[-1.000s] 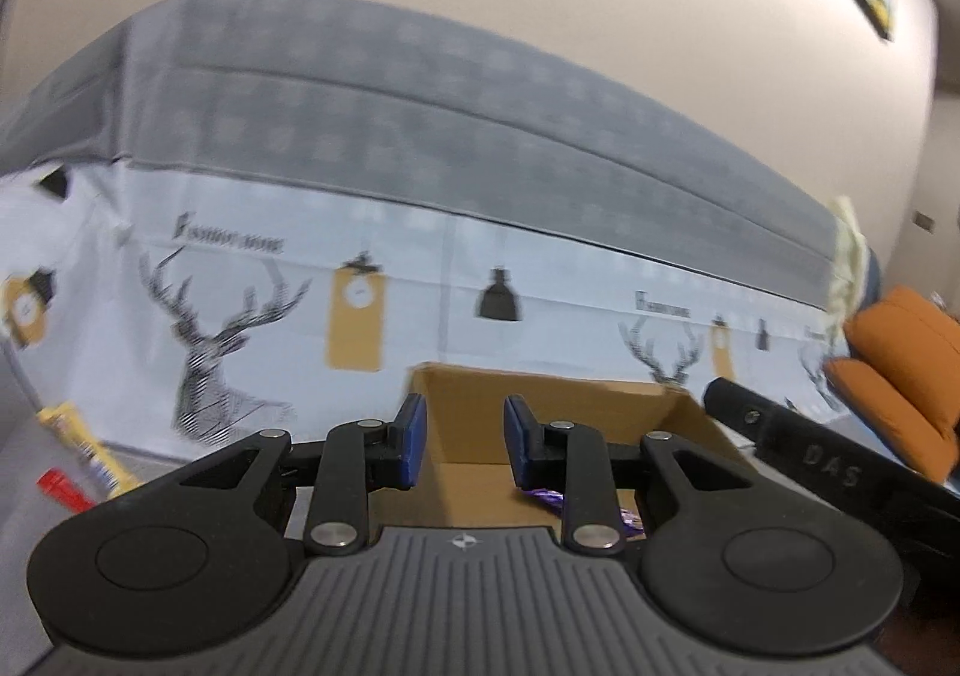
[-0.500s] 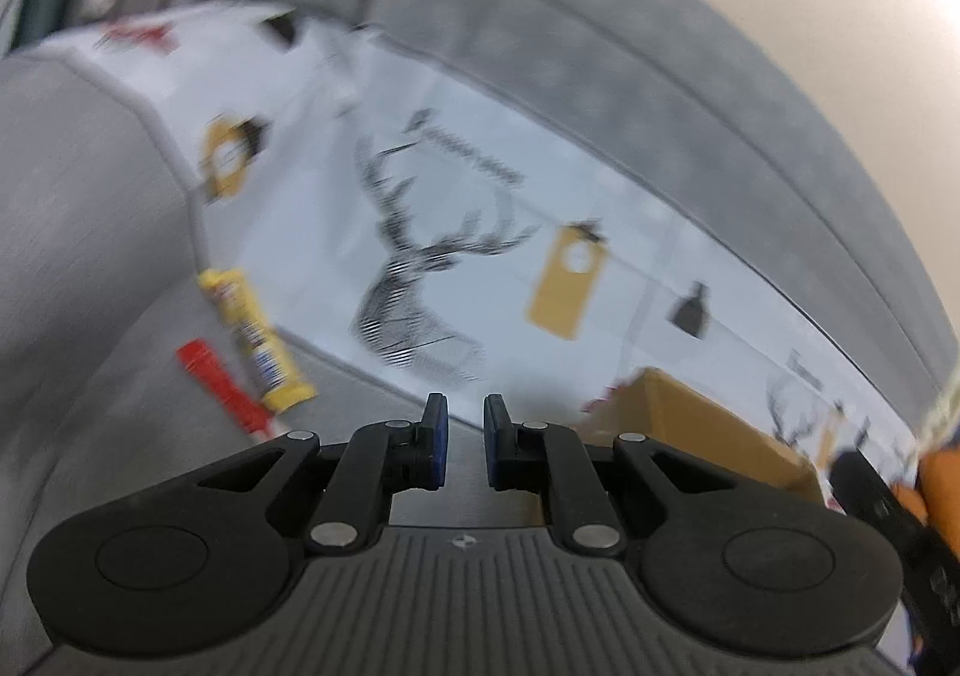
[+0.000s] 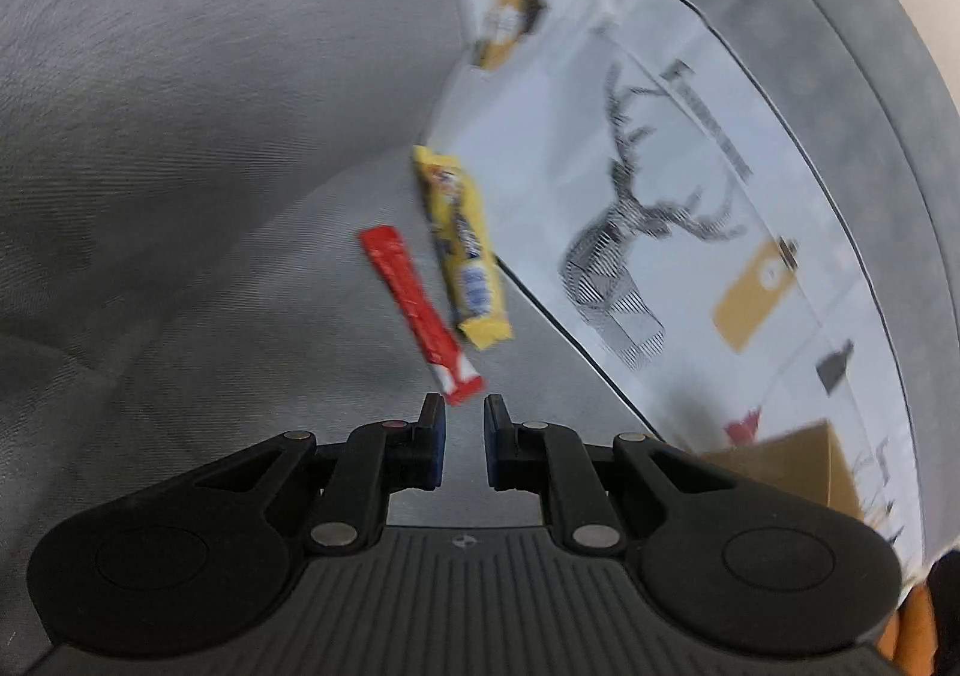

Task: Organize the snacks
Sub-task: 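Move both open tools back to the red stick and yellow wafer bar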

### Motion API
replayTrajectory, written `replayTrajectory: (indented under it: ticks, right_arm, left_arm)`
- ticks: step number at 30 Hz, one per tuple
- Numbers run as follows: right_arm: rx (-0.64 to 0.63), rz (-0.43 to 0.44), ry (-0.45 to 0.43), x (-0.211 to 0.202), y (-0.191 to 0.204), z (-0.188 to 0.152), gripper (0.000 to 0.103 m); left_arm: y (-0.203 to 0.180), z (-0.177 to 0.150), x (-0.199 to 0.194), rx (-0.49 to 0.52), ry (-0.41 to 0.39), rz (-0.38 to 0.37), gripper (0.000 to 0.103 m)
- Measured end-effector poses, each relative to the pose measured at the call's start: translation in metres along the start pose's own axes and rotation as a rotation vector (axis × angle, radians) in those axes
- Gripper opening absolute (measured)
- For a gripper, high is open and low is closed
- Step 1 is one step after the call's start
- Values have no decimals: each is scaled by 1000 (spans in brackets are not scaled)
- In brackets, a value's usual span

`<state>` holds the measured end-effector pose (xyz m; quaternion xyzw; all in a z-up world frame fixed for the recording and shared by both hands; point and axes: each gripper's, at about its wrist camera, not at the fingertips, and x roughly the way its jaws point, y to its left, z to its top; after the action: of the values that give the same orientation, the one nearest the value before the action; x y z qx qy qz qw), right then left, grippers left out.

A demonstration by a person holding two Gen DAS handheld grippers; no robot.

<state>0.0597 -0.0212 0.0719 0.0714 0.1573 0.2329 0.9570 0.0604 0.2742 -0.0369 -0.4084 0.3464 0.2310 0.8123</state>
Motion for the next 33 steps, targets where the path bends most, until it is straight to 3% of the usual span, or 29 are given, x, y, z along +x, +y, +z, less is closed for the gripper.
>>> replayTrajectory:
  ticks: [4, 6, 7, 9, 14, 18, 23, 28, 31, 33]
  right_arm:
    - [25, 108, 119, 16, 9, 2, 9]
    - [24, 116, 154, 23, 15, 4, 21]
    - [23, 116, 165, 28, 18, 6, 32]
    - [22, 133, 198, 38, 25, 9, 42]
    - [-20, 205, 330, 86, 54, 9, 46]
    - [-78, 199, 395, 137, 77, 3, 52]
    - [-149, 219, 524, 206, 101, -22, 53]
    - [-231, 241, 621, 254, 118, -54, 63]
    - [-243, 240, 676, 270, 119, -72, 62]
    - [-261, 235, 685, 272, 119, -79, 53]
  left_arm:
    - [22, 5, 5, -93, 27, 27, 13]
    - [31, 3, 9, -134, 46, 44, 13]
    - [35, 3, 11, -155, 60, 53, 13]
    - [42, 1, 13, -197, 78, 61, 13]
    - [44, 0, 12, -209, 66, 87, 15]
    - [47, 2, 14, -236, 67, 89, 17]
    - [51, 3, 13, -251, 68, 83, 17]
    - [50, 5, 14, -253, 69, 86, 17]
    - [50, 7, 15, -245, 66, 88, 20]
    - [50, 8, 15, -241, 63, 91, 20]
